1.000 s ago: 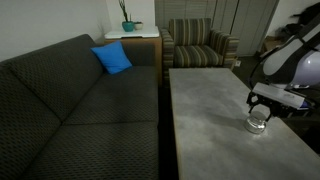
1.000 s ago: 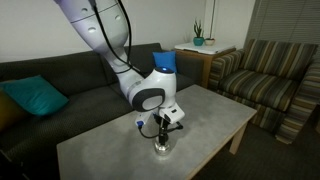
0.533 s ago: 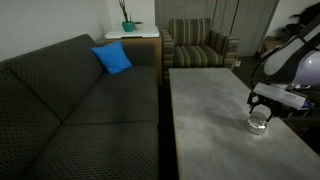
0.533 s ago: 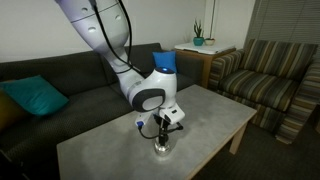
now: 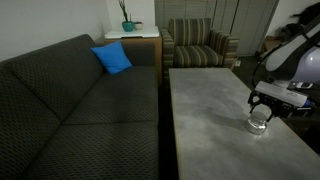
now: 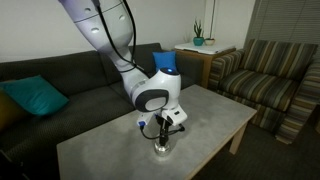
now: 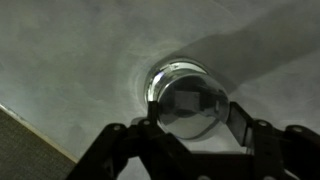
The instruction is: Use the silver lid to cover the silver tin
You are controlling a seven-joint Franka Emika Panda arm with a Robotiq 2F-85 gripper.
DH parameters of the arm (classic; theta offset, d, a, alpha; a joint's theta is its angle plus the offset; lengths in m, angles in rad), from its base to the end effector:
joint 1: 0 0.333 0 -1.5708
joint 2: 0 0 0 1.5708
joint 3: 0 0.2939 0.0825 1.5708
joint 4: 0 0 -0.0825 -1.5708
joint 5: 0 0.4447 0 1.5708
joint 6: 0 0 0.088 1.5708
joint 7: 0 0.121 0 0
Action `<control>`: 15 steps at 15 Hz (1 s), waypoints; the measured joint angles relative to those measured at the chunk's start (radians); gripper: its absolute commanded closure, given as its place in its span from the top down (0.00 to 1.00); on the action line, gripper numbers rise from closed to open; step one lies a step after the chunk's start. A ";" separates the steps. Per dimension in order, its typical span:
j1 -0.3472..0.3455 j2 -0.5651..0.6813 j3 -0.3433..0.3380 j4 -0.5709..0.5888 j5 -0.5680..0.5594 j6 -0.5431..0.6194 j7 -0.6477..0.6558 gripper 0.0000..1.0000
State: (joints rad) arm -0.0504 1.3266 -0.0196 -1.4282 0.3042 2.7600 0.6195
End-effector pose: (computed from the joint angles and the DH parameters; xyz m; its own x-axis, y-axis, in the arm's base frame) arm 0.6343 -0.0557 -0.1776 0.5769 -0.8146 -0.0596 -0.8164 -0.5728 -0.0740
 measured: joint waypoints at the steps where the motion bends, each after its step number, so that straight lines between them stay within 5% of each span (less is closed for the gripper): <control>1: -0.004 0.002 0.002 0.006 0.000 -0.010 -0.001 0.44; 15: 0.022 -0.008 -0.026 -0.003 0.000 -0.010 0.036 0.44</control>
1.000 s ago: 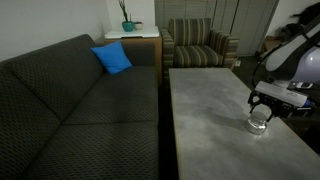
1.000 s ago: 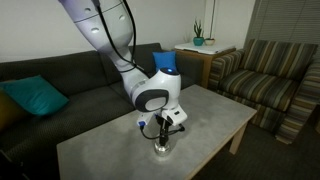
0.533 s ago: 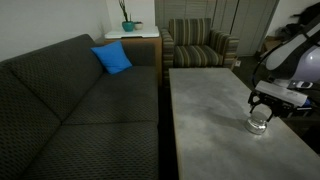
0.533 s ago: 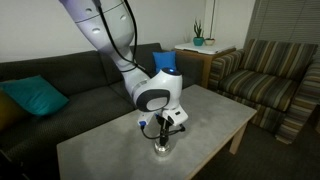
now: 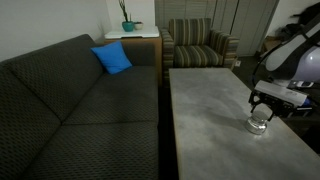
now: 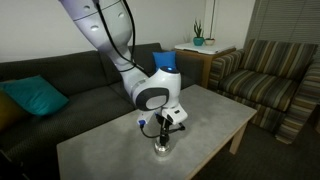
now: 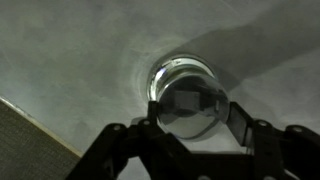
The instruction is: Use the silver lid to cover the silver tin
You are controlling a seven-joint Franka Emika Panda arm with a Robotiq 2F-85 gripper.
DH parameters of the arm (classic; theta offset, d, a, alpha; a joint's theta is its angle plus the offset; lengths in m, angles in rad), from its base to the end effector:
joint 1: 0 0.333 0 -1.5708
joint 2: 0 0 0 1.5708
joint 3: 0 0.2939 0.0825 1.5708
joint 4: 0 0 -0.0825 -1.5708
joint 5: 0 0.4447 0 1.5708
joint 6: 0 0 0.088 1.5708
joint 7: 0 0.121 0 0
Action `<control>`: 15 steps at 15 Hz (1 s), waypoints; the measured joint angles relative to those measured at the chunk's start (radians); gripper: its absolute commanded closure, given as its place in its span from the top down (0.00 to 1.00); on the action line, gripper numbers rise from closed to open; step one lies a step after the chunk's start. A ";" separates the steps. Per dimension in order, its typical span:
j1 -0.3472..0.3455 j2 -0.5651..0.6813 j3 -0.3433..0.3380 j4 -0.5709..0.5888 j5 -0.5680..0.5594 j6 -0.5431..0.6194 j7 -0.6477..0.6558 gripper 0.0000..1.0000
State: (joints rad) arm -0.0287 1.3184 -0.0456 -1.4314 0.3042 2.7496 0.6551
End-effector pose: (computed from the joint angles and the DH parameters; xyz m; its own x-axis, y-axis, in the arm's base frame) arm 0.6360 -0.0584 -0.1735 0.5606 -0.8268 -0.0471 -0.8279 -0.5582 -0.0549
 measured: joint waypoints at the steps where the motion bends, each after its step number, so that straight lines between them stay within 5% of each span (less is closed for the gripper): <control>1: 0.004 -0.003 -0.004 -0.002 0.000 0.000 0.003 0.44; 15: 0.002 0.004 0.004 0.004 0.000 -0.031 -0.017 0.44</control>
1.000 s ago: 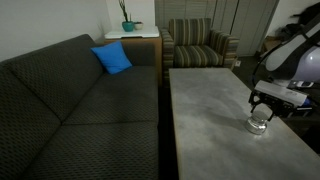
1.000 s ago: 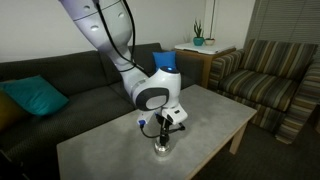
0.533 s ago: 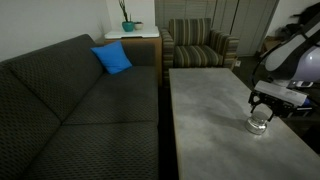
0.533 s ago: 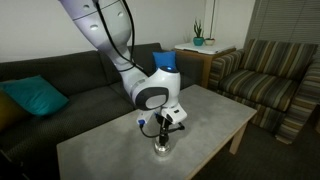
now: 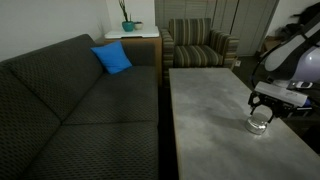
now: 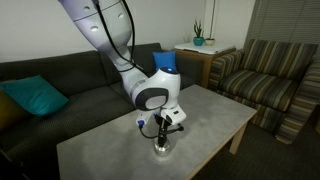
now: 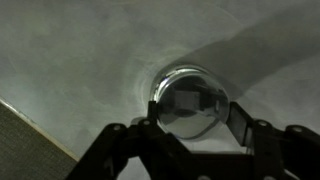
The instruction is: Use the silver lid to cover the silver tin
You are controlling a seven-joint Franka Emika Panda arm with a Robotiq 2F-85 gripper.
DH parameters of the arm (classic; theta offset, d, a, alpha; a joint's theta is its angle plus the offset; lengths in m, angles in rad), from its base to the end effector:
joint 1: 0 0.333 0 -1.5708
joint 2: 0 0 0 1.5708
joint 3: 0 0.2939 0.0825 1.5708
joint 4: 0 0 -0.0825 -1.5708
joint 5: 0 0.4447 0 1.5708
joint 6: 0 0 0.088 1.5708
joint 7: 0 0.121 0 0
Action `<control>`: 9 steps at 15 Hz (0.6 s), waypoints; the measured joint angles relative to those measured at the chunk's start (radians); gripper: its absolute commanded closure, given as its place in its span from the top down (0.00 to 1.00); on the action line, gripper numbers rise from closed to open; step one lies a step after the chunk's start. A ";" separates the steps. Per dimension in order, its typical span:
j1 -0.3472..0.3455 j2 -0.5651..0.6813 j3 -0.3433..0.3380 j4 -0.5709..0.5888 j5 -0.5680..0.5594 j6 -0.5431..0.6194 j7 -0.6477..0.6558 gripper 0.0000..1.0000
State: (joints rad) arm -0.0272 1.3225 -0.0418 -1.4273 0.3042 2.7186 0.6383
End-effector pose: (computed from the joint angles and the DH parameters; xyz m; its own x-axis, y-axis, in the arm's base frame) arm 0.6326 -0.0536 -0.1775 0.5766 -0.8137 -0.0739 -0.8169 -0.5754 -0.0394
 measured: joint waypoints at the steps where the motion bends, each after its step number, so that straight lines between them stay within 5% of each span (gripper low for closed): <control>1: 0.000 0.002 0.000 0.003 0.000 -0.003 -0.001 0.44; 9: -0.002 0.013 0.001 0.025 0.000 -0.016 -0.001 0.44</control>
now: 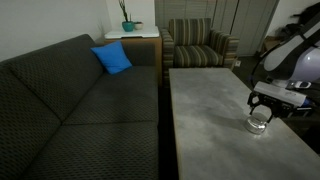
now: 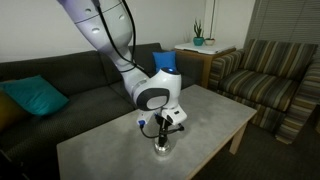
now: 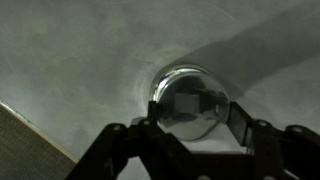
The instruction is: Use the silver lid to cover the silver tin
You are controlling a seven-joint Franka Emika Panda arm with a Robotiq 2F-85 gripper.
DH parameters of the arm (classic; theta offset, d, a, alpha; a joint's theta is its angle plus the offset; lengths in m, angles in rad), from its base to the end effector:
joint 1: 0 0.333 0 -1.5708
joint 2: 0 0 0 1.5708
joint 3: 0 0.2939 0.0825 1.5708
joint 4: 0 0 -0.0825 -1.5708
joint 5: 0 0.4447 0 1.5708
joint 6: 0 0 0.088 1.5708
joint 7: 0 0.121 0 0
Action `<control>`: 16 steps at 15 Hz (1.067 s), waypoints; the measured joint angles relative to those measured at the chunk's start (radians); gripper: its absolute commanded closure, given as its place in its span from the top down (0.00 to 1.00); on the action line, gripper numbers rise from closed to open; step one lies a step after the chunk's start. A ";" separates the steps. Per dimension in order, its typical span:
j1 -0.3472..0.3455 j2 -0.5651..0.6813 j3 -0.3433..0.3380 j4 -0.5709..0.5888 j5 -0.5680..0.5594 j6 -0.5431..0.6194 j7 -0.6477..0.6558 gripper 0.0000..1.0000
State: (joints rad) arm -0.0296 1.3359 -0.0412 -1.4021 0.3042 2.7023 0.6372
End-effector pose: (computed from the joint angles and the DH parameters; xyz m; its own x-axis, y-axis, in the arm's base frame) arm 0.6365 -0.0540 -0.1791 0.5773 -0.8126 -0.0801 -0.8164 -0.5761 -0.0394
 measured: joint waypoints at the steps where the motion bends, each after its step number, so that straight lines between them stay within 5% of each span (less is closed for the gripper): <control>1: -0.001 0.001 0.000 0.000 0.000 0.001 0.000 0.44; 16: -0.006 0.003 -0.003 0.006 0.000 0.015 0.000 0.44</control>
State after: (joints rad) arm -0.0356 1.3391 -0.0437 -1.3959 0.3042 2.7172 0.6376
